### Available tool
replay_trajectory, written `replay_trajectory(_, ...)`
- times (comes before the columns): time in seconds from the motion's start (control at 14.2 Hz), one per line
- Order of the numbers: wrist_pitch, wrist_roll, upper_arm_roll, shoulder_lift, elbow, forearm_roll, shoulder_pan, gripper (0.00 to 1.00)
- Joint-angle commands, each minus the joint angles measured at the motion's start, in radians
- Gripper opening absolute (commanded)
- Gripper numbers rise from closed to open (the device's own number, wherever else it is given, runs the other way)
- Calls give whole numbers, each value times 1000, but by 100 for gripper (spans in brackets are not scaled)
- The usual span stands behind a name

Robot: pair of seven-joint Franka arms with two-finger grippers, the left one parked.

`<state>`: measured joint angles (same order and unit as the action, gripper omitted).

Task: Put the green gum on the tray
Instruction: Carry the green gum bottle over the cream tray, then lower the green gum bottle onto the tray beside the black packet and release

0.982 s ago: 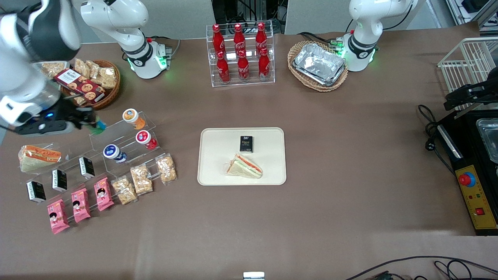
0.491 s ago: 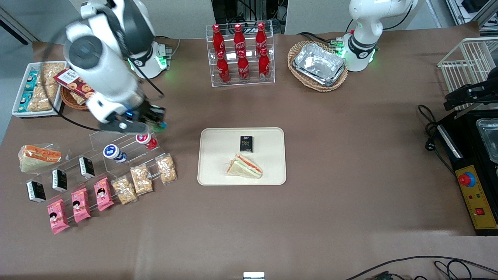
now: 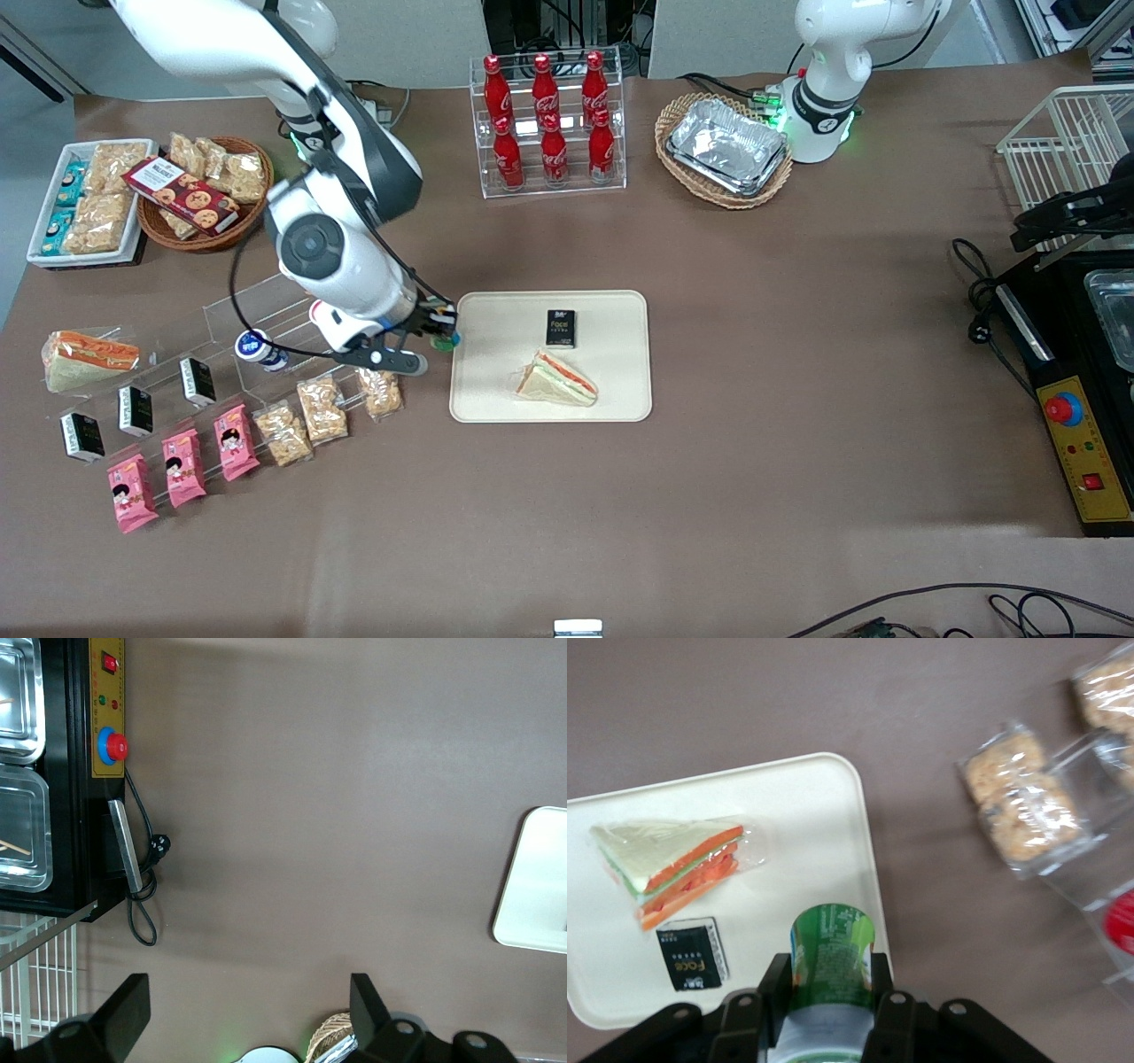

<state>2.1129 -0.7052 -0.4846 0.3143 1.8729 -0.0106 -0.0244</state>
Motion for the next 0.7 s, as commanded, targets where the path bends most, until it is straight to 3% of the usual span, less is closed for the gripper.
replay_trajectory(0.0,117,-86,-11,126,2,-25,-34,17)
replay_trajectory(0.28,159,-161,-11,221,3,-98,-71,17)
replay_trajectory(0.63,144,-165,-11,258,23,-98,-74,20)
